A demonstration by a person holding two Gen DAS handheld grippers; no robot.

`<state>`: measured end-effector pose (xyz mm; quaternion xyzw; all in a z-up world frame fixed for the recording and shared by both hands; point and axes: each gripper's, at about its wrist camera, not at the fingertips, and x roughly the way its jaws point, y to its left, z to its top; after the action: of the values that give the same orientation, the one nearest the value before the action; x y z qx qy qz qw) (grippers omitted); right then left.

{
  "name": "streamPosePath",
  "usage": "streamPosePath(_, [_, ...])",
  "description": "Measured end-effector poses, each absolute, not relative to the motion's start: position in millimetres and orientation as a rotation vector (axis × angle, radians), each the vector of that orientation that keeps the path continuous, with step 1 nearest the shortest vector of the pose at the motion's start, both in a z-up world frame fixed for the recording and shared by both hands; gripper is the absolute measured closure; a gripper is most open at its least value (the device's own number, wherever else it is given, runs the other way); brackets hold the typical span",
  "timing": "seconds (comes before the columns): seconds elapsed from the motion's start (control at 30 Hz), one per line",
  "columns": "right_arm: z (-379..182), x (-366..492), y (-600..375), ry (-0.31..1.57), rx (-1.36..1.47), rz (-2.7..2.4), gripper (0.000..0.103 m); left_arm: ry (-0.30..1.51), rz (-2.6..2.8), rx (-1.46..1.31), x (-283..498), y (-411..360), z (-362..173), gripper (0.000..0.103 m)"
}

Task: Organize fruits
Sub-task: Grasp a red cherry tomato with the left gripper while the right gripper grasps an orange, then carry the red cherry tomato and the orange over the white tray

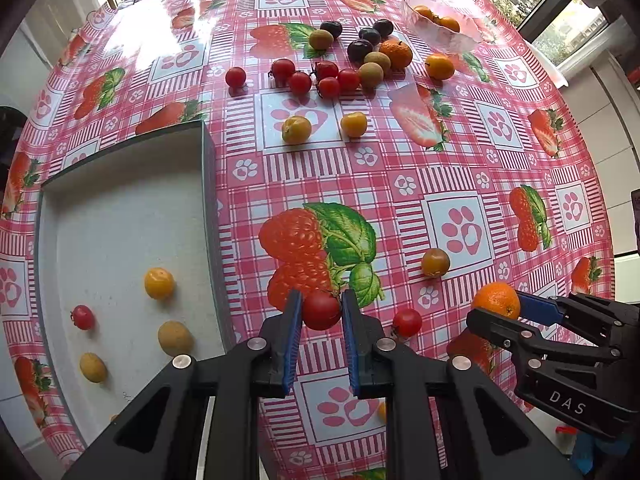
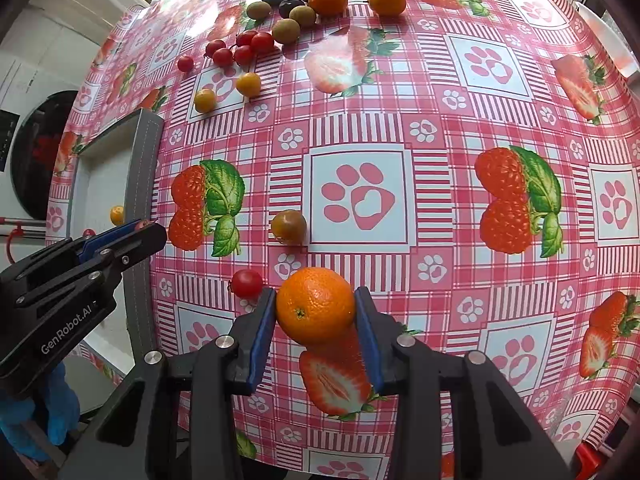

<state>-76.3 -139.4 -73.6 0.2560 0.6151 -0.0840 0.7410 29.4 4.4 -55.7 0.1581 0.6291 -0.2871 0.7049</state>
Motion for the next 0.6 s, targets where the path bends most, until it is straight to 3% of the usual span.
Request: streamPosePath(0.6, [-48, -26, -82, 1.342, 0.46, -0.081, 0.061, 1.381, -0.529, 0.232, 47, 82, -36, 0.082])
